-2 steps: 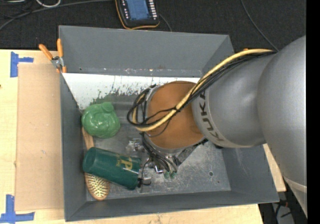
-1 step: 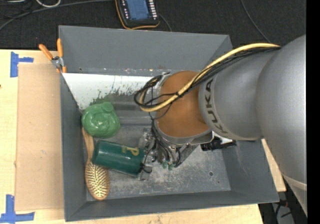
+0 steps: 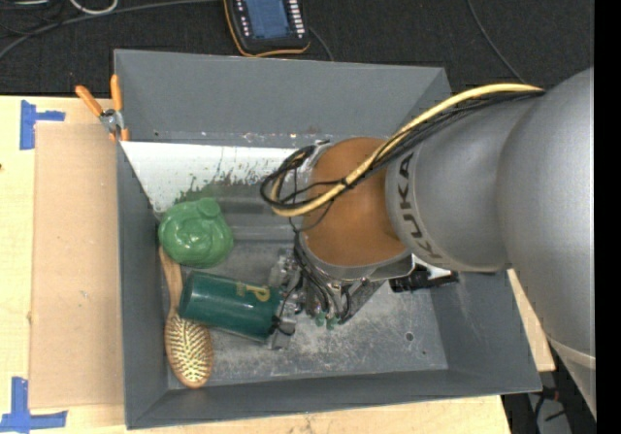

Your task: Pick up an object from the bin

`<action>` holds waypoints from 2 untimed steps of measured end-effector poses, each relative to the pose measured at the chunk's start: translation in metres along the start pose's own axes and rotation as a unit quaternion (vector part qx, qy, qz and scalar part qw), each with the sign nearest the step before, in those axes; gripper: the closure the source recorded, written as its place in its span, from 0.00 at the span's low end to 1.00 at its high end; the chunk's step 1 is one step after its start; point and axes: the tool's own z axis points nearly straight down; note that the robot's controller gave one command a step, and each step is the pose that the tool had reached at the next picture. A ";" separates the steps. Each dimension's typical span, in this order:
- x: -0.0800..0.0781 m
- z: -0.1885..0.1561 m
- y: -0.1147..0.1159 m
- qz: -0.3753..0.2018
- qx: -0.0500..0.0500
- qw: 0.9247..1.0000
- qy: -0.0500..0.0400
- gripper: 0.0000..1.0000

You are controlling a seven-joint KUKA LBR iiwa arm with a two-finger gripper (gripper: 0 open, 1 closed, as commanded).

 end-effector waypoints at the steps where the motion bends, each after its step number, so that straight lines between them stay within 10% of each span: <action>1: 0.017 -0.073 0.008 0.007 -0.002 1.000 -0.002 1.00; 2: 0.015 -0.037 0.016 -0.001 0.003 1.000 0.006 1.00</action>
Offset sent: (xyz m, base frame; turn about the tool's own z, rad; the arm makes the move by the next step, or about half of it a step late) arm -0.0106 0.0192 0.0390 -0.0014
